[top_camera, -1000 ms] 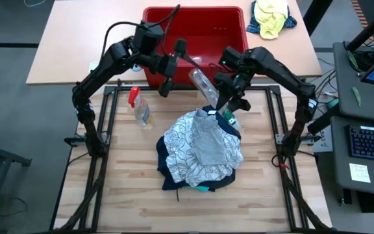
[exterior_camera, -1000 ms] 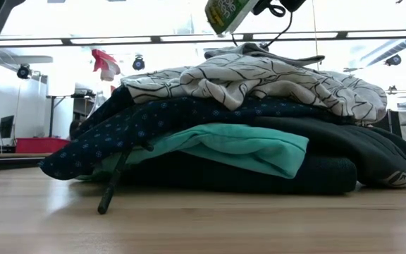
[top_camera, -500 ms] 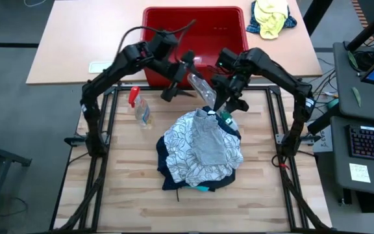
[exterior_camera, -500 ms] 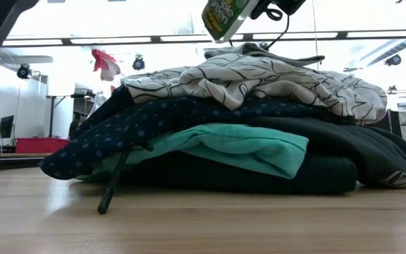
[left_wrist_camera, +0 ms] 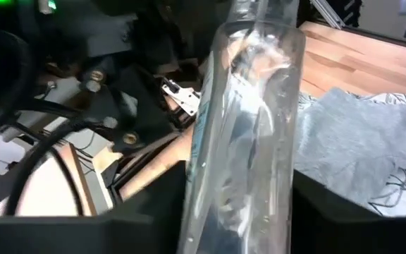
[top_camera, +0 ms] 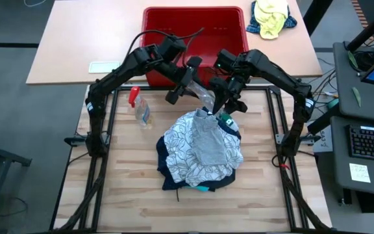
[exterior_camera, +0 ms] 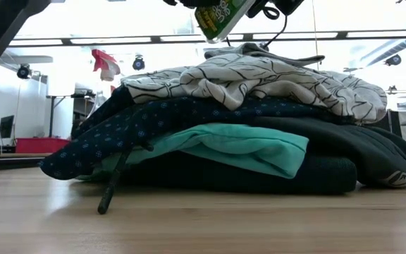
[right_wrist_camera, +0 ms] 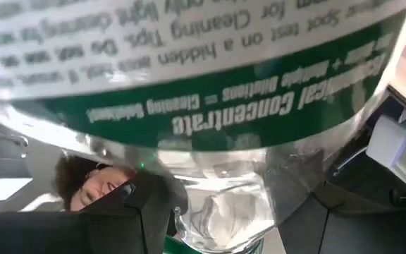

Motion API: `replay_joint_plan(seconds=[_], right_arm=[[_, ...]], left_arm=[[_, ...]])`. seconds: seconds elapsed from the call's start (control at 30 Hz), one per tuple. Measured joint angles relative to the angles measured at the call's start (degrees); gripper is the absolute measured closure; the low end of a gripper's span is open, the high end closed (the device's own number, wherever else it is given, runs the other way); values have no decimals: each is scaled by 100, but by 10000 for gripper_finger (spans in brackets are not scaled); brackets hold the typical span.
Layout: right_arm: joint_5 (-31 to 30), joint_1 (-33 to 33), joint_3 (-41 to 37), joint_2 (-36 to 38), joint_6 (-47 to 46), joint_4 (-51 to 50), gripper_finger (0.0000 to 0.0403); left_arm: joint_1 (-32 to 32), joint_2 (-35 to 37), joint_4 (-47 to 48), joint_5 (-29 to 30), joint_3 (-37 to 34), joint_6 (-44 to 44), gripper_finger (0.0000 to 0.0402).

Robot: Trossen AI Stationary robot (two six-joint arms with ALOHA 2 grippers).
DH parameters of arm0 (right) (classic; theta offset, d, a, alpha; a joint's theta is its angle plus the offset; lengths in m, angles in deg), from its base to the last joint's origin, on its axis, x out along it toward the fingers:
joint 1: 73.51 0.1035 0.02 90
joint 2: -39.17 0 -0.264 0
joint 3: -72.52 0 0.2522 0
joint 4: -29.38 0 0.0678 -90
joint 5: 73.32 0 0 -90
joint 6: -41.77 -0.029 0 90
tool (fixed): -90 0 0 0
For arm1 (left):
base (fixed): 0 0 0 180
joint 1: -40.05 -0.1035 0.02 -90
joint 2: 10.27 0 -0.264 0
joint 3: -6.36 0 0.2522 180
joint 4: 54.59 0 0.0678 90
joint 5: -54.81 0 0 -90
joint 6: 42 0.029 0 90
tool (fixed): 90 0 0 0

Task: Fold Laundry from Bin
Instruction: Adjust the right spray bottle

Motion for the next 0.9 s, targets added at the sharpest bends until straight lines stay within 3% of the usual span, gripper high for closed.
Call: replay_joint_plan(seconds=[0.1,0.33,0.43,0.53,0.67,0.77,0.9], right_arm=[[-212,-3,0,5,16,10,204],[-180,-86,13,24,564,170,59],[-230,-246,11,51,730,341,36],[-433,-514,152,94,1071,518,31],[-1219,-972,581,114,1633,886,30],[-2235,-1307,999,114,2239,1174,29],[-3400,-1671,1591,116,3048,1574,29]], left_arm=[[-4,-3,94,-4,-2,85,304],[-156,-17,305,-19,-7,-20,306],[-290,-16,518,-100,-5,-116,306],[-550,-18,803,-800,-20,-354,306],[-1001,-17,698,-2001,-22,-884,306],[-1214,69,596,-1854,88,-1302,306],[-1403,370,504,-1739,151,-1232,306]])
